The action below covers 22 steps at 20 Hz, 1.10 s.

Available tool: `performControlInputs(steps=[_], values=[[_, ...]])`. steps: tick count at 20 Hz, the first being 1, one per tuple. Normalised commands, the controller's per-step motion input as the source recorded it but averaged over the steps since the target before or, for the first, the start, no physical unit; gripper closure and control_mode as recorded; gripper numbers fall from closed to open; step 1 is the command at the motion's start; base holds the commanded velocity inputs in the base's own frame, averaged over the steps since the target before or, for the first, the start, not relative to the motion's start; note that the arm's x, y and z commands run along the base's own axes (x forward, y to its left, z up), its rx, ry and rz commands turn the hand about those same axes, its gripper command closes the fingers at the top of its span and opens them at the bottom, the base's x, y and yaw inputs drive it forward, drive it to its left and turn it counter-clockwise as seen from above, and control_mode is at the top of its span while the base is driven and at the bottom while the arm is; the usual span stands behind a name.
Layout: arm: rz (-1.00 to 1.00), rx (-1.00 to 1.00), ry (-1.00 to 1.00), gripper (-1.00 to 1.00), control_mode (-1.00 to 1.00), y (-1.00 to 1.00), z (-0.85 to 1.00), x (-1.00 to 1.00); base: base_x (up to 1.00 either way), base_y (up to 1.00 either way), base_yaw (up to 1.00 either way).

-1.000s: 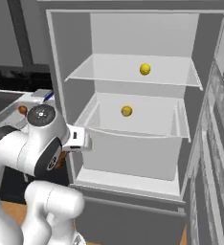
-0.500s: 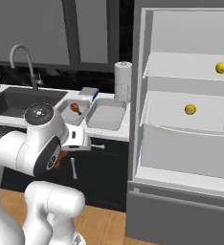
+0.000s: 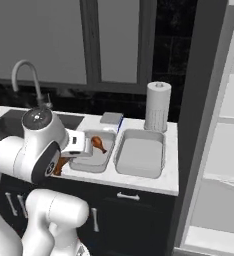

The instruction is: Place one lemon and one chicken drumstick in each tupperware on the nearby counter, to pack two identical lunches.

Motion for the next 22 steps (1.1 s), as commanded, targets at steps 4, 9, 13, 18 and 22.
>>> performControlInputs(steps=[4, 9, 13, 18, 22], values=[[0.0, 0.0, 0.0, 1.0, 1.0, 0.0, 0.0, 0.0, 1.0, -0.01, -0.06], [-0.04, 0.0, 0.03, 1.0, -1.0, -0.22, -0.17, 0.52, 0.4, -0.09, -0.03], [-0.09, -0.01, 0.07, 1.0, -1.0, -0.44, -0.4, 0.69, 0.0, 0.0, 0.0], [-0.09, -0.03, 0.1, 1.0, -1.0, -0.41, -0.54, 0.63, 0.0, 0.0, 0.0], [-0.09, -0.08, 0.04, 1.0, -1.0, -0.34, -0.76, 0.57, 0.0, 0.0, 0.0]])
